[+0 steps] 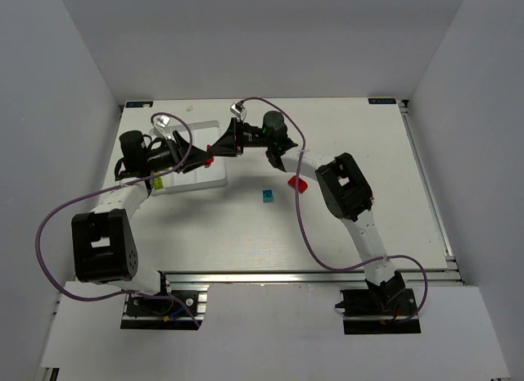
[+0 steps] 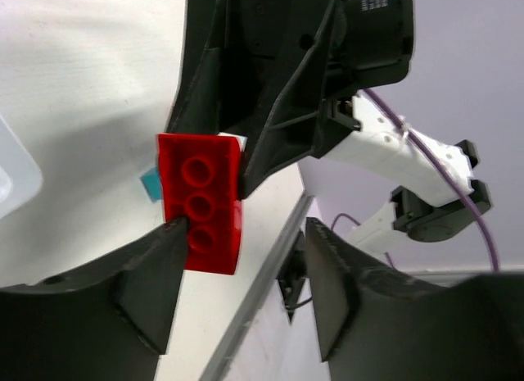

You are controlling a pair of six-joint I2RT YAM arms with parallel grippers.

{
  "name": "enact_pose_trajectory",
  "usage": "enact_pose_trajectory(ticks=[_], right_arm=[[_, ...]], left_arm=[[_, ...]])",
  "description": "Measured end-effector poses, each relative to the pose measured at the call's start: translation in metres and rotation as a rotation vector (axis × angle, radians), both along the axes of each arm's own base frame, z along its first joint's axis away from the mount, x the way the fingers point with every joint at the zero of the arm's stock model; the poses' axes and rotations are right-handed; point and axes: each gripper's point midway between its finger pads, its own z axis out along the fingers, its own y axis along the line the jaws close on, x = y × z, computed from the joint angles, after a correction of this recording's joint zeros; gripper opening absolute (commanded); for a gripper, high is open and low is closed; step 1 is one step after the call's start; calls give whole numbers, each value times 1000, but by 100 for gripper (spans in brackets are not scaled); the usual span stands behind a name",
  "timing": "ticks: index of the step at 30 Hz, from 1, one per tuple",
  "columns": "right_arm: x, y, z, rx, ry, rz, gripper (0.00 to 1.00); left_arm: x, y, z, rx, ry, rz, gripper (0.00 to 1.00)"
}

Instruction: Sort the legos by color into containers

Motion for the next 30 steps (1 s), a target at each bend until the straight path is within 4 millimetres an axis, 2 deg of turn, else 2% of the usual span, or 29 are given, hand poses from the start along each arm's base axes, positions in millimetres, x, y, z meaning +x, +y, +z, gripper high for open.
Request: enact_pose_trajectory(ticks=[6,12,17,21,24,26,30], right_arm=[[-1,-2,-6,2,15,2,0],[7,-7,-5,13,14,-18,0],[20,-23,3,44,-8,-39,0],[29,-31,5,55,-13,-57,0],[27,-32,7,62,-14,-50,0],[24,-30,8,64,-17,-41,0],[17,-27,8,67,-23,-20,0]], left_arm=[[-2,1,0,13,-3,-6,79],[7,7,2,92,-24,30,80],[15,22,-13,173,-2,114,80],[16,25,-18,191,4,128,80],[15,23,-17,181,-4,115,81],[14,20,-14,160,-23,90,88],[9,12,-14,111,-26,43,90]])
